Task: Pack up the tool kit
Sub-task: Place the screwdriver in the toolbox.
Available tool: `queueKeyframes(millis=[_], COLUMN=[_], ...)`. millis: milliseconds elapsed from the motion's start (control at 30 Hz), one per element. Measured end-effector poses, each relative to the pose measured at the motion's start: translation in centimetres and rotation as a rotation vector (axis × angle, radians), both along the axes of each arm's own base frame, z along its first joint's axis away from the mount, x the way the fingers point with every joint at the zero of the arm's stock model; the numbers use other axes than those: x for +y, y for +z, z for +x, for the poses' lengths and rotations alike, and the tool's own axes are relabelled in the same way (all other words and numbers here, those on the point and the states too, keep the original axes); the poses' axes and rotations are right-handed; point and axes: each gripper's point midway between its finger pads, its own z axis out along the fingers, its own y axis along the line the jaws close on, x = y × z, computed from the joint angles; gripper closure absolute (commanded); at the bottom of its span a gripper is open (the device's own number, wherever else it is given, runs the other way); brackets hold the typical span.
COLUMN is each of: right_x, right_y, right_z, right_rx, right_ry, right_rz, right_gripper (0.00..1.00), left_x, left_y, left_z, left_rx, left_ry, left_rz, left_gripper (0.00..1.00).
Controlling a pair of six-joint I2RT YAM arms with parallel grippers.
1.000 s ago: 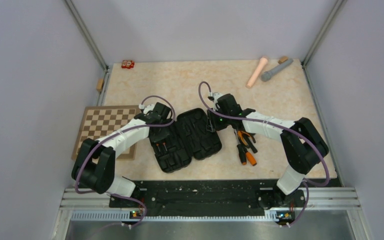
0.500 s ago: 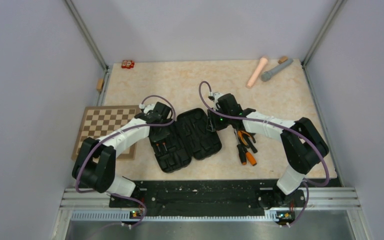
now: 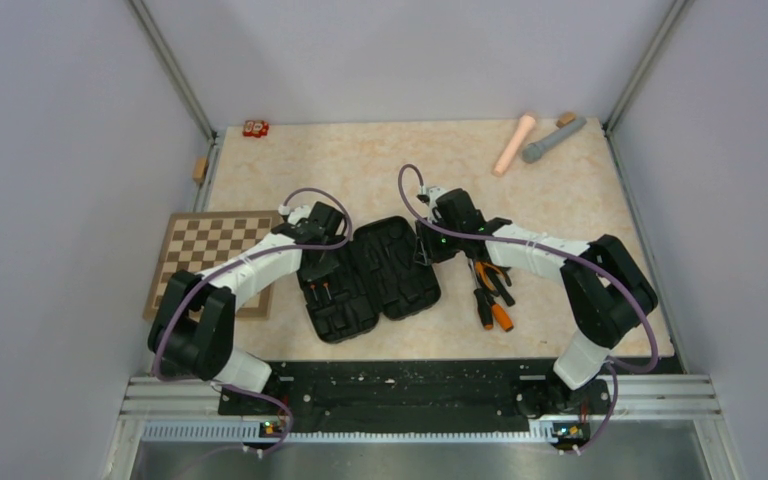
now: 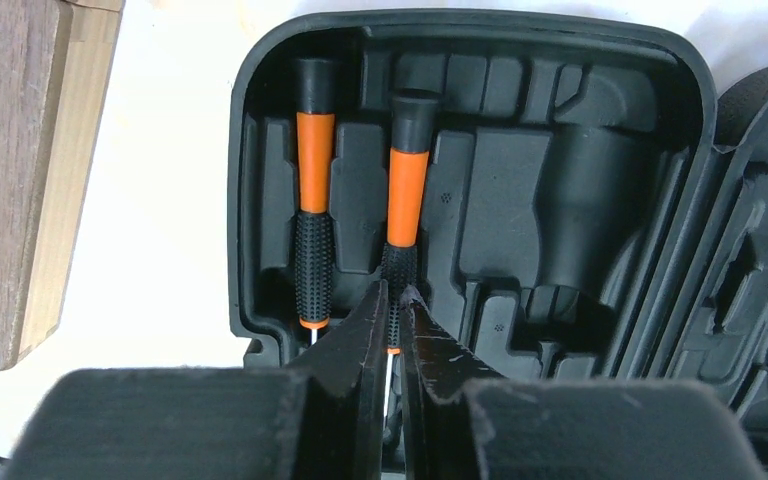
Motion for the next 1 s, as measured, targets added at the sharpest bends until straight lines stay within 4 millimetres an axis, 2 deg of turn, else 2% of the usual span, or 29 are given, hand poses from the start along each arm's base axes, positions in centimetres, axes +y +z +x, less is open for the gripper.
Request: queueKeyframes(millis=[433,700,833,900,1000], right_x=[0.2,0.3,0.3,0.3,0.3], right_y=[0.0,0.0,0.0,0.0,0.0], right_z=[-0.3,-0.3,-0.3,-0.3,-0.3], right_rx=[0.011,0.013,0.012,0.013,0.013], right_ry=[0.015,0.016,0.017,0.016,0.017], right_rz=[0.012,0.013,0.013,0.013,0.013], right_gripper=[0.66,0.66,0.66,0.66,0.66], left_x=[0.0,0.1,0.1,0.0,0.4], left_y=[-0.6,0.0,2.4,4.4,6.1], left_z=[0.0,0.1,1.1,2.6,4.3], left_rx=[0.024,0.025,-0.020,-0.080,-0.132], left_ry=[-0.003,-0.014,-0.025,-0.025,-0.010], left_rz=[-0.009,-0.022,-0.022,-0.032,-0.037], left_gripper=[0.90,0.73,0.71,0.71,0.71])
